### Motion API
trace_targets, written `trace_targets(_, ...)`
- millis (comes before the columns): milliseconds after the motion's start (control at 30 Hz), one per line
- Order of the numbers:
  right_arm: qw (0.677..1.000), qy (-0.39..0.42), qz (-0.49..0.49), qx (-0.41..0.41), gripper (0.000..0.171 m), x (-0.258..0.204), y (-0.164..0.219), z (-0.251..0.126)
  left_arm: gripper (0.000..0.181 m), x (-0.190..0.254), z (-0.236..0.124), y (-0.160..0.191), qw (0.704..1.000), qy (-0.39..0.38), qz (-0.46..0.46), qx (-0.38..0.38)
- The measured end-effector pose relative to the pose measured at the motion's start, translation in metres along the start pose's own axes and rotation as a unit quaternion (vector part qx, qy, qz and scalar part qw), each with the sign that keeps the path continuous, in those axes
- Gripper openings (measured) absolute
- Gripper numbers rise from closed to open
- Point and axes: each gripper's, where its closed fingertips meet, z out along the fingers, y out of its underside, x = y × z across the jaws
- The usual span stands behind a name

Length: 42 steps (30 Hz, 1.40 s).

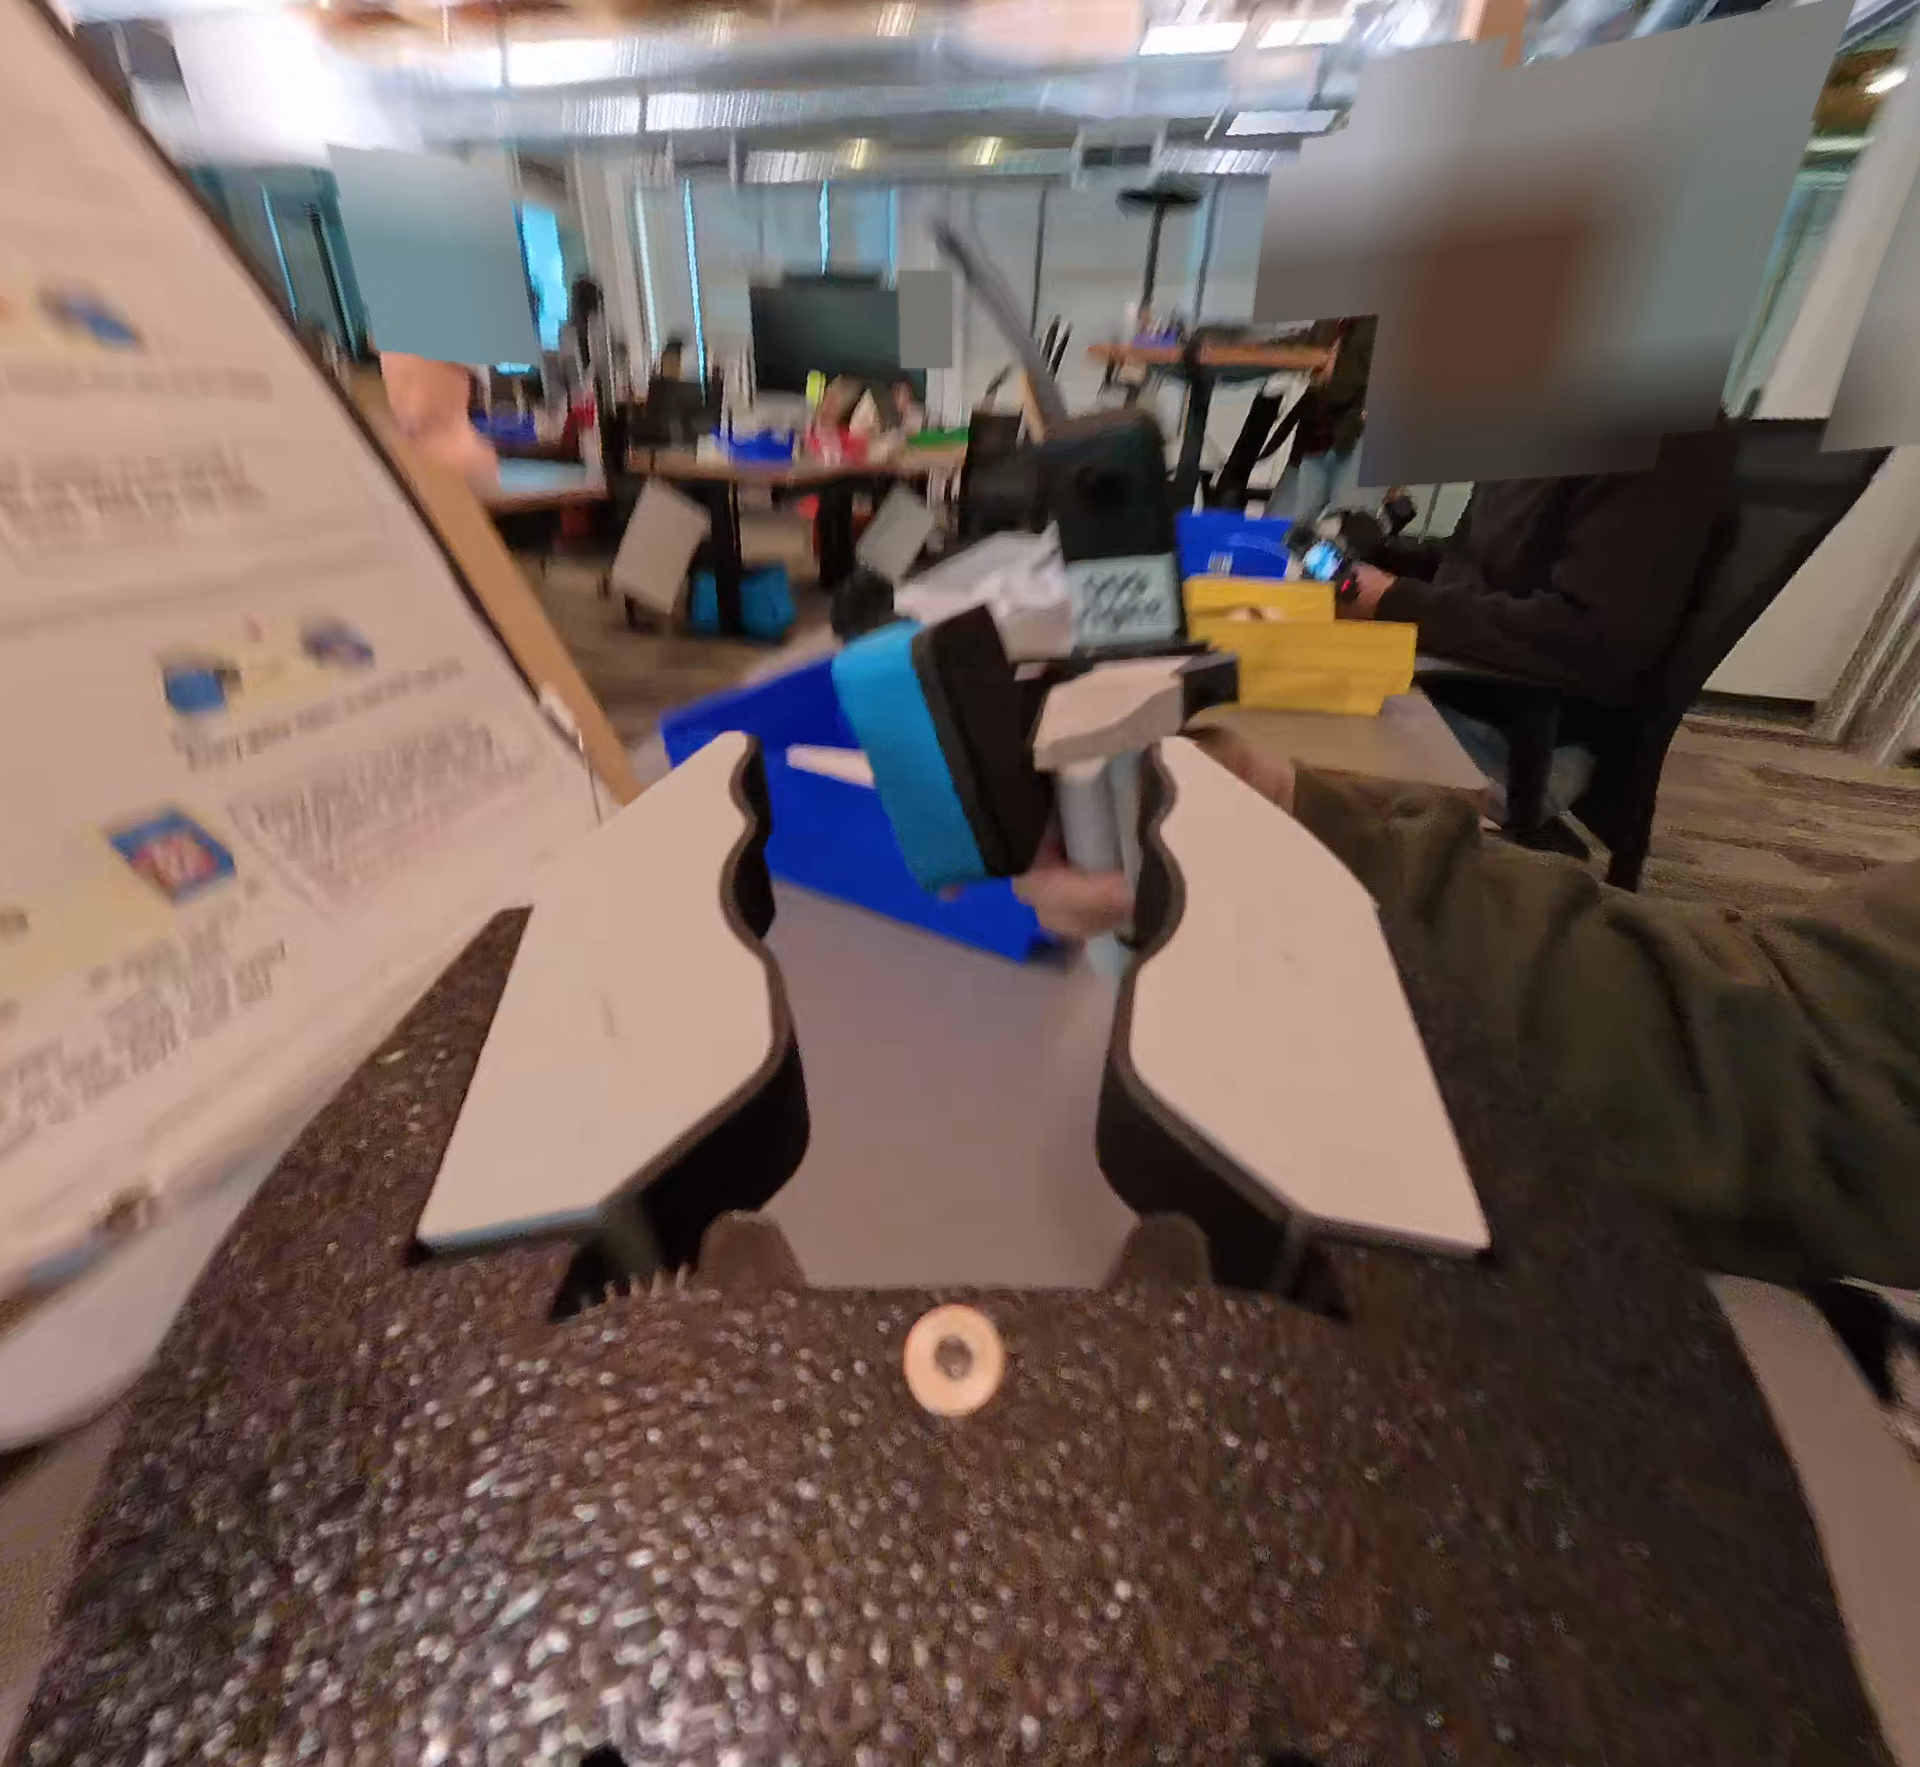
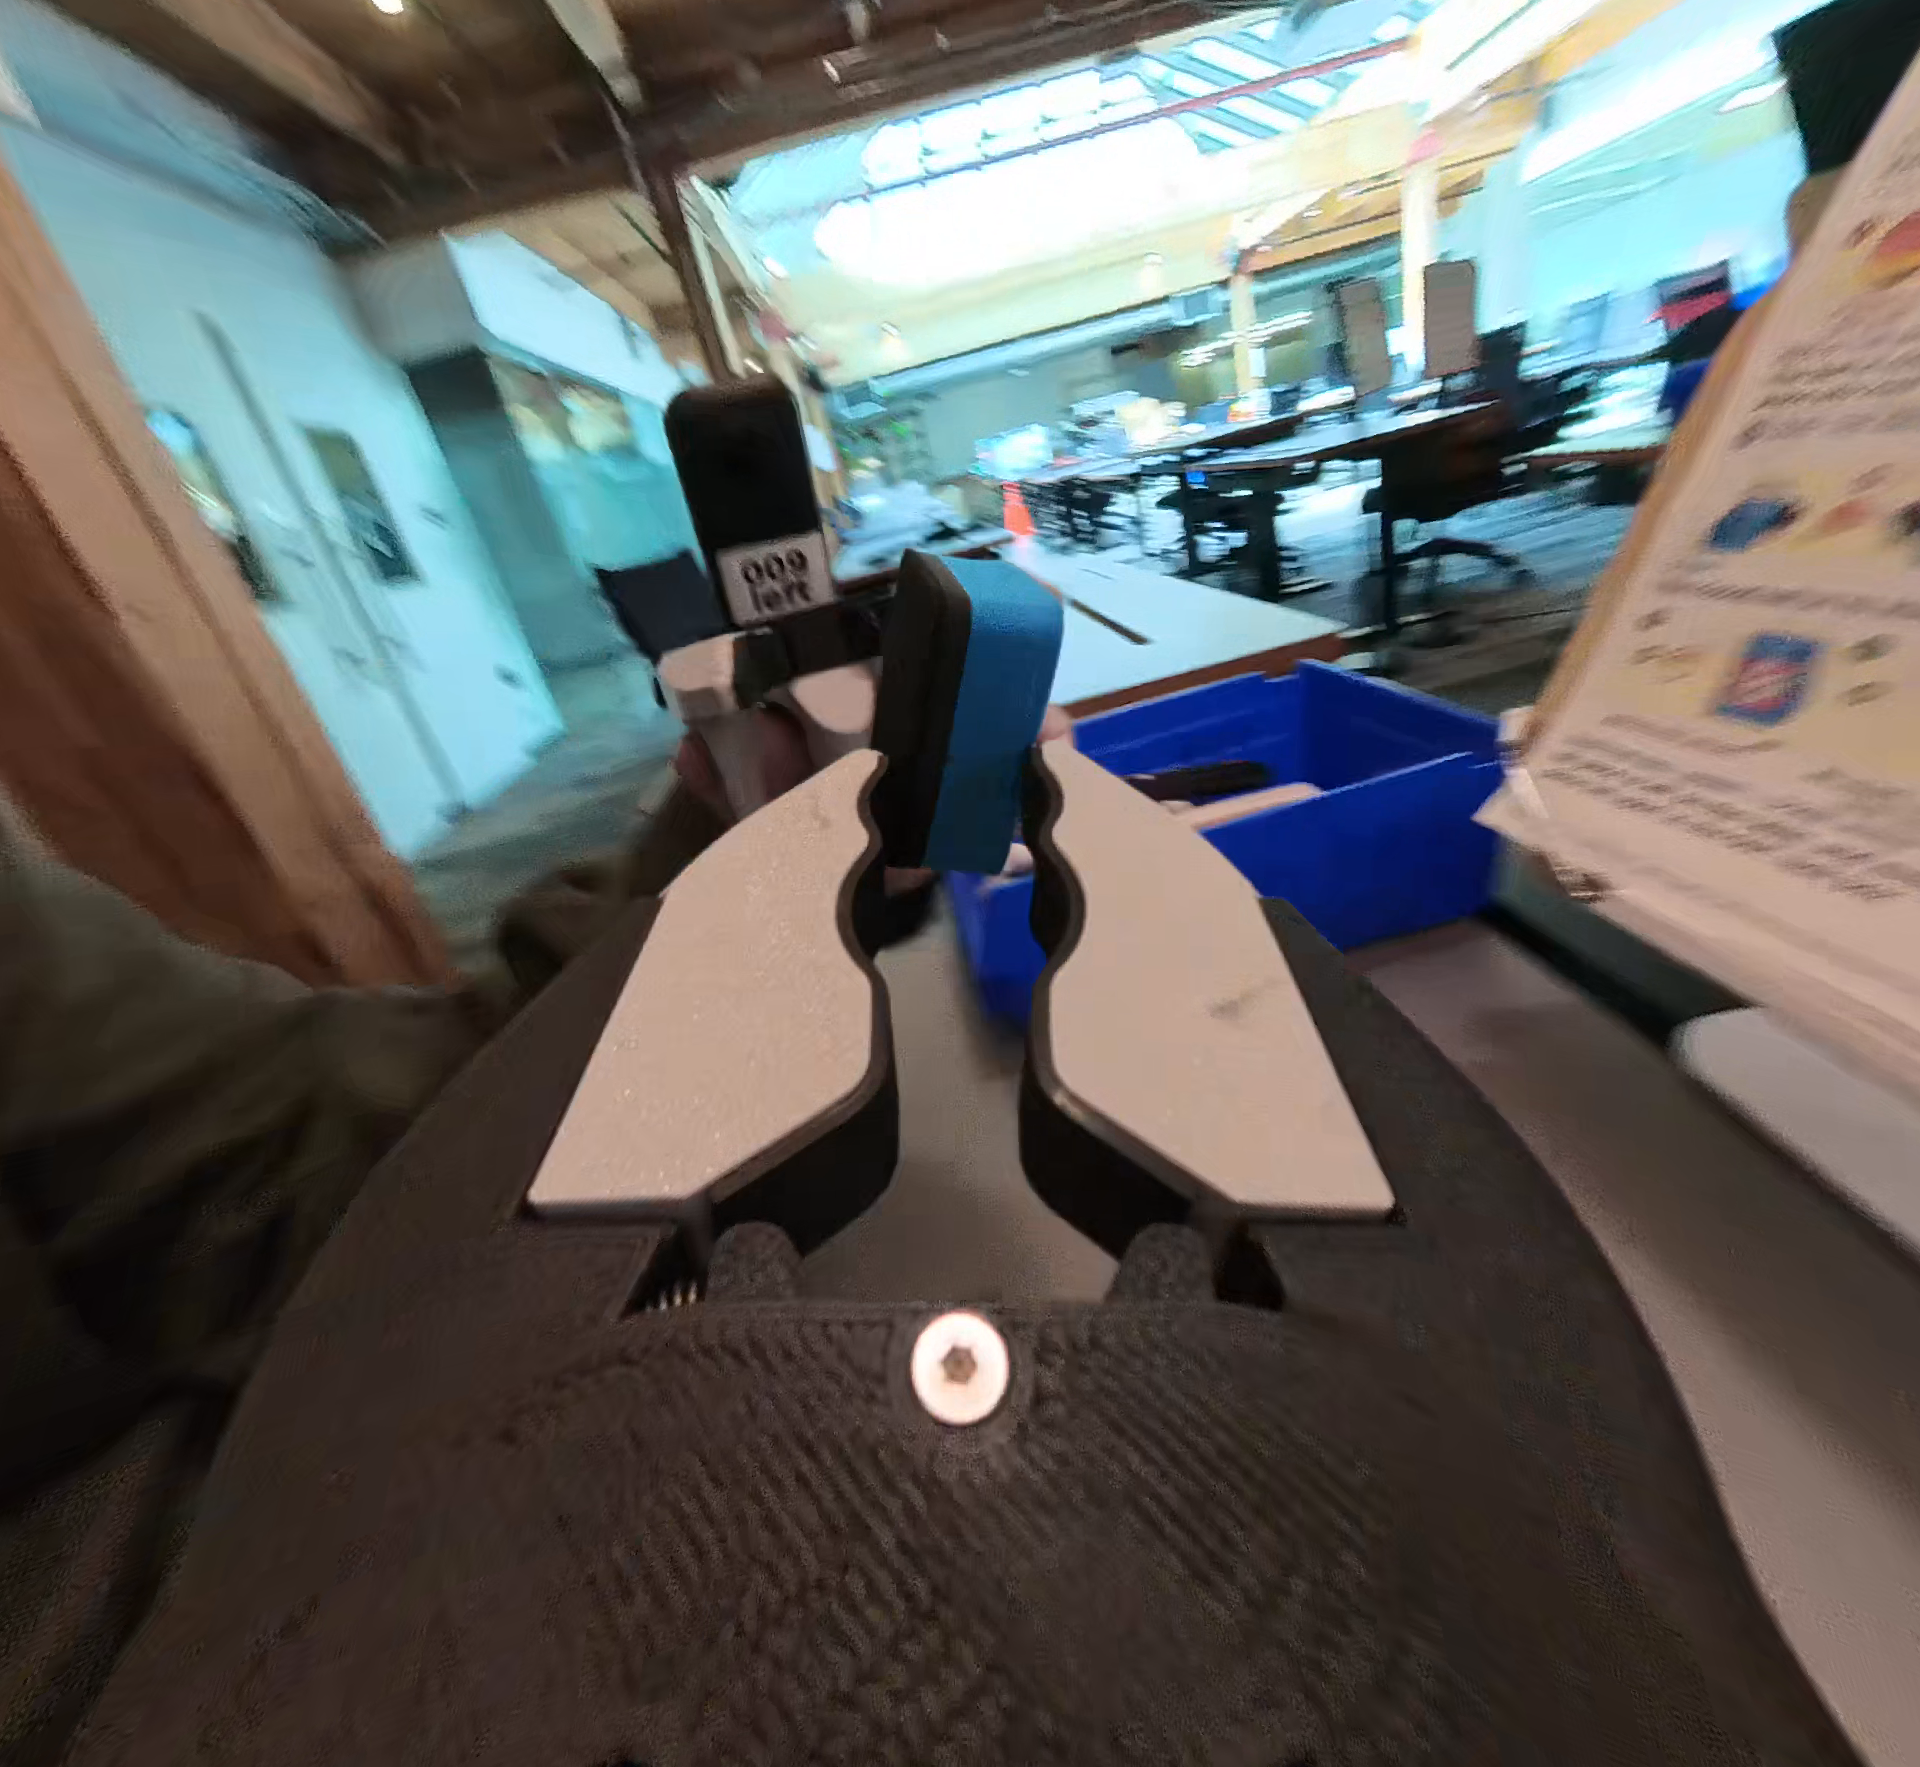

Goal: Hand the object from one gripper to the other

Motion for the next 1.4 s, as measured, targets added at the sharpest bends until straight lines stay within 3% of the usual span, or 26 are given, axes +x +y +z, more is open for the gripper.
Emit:
trace_targets(67, 0.996, 0.032, -0.084, -0.026, 0.024, 0.002, 0.001, -0.006, 0.062, -0.004, 0.002, 0.016, 0.997, -0.009, -0.035, -0.061)
trace_targets(167, 0.984, 0.046, -0.159, -0.065, 0.023, -0.002, 0.007, -0.008, 0.051, 0.005, 0.007, 0.022, 0.996, 0.022, -0.047, -0.073)
trace_targets(233, 0.984, 0.046, -0.154, -0.079, 0.023, -0.003, 0.010, -0.007, 0.027, 0.004, 0.009, 0.024, 0.996, 0.024, -0.050, -0.073)
trace_targets(433, 0.992, 0.043, -0.079, -0.092, 0.025, -0.001, 0.018, -0.005, 0.022, -0.001, 0.006, 0.031, 0.997, 0.040, -0.006, -0.062)
trace_targets(467, 0.994, 0.048, -0.033, -0.094, 0.038, 0.003, 0.021, -0.006, 0.022, -0.007, 0.005, 0.032, 0.998, 0.017, 0.031, -0.061)
trace_targets(533, 0.992, 0.033, 0.092, -0.075, 0.087, 0.006, 0.021, -0.007, 0.022, -0.017, 0.003, 0.031, 0.987, -0.030, 0.147, -0.061)
trace_targets(633, 0.971, -0.013, 0.236, 0.028, 0.074, 0.017, 0.000, -0.018, 0.022, -0.020, 0.003, 0.030, 0.933, -0.080, 0.342, -0.078)
trace_targets(733, 0.953, -0.030, 0.298, 0.049, 0.072, 0.030, 0.004, -0.026, 0.022, -0.018, 0.011, 0.024, 0.851, -0.127, 0.503, -0.082)
trace_targets(900, 0.927, -0.066, 0.360, 0.084, 0.061, 0.041, 0.006, -0.034, 0.022, -0.019, 0.027, 0.033, 0.708, -0.171, 0.666, -0.160)
trace_targets(1000, 0.932, -0.063, 0.352, 0.064, 0.056, 0.040, 0.012, -0.034, 0.022, -0.018, 0.036, 0.036, 0.636, -0.187, 0.727, -0.179)
trace_targets(1067, 0.935, -0.062, 0.344, 0.057, 0.052, 0.038, 0.012, -0.033, 0.022, -0.014, 0.044, 0.040, 0.614, -0.187, 0.747, -0.175)
trace_targets(1100, 0.936, -0.065, 0.342, 0.056, 0.039, 0.036, 0.012, -0.033, 0.022, -0.013, 0.047, 0.041, 0.604, -0.190, 0.754, -0.173)
trace_targets(1233, 0.939, -0.050, 0.335, 0.060, 0.034, 0.042, 0.012, -0.036, 0.022, -0.017, 0.051, 0.043, 0.579, -0.209, 0.768, -0.178)
trace_targets(1300, 0.947, -0.031, 0.315, 0.057, 0.031, 0.046, 0.012, -0.036, 0.026, -0.021, 0.050, 0.045, 0.586, -0.213, 0.760, -0.184)
trace_targets(1333, 0.950, -0.028, 0.305, 0.057, 0.031, 0.045, 0.010, -0.036, 0.036, -0.022, 0.049, 0.042, 0.591, -0.222, 0.754, -0.181)
trace_targets(1400, 0.956, -0.027, 0.281, 0.080, 0.030, 0.045, -0.001, -0.041, 0.049, -0.026, 0.044, 0.038, 0.633, -0.232, 0.718, -0.176)
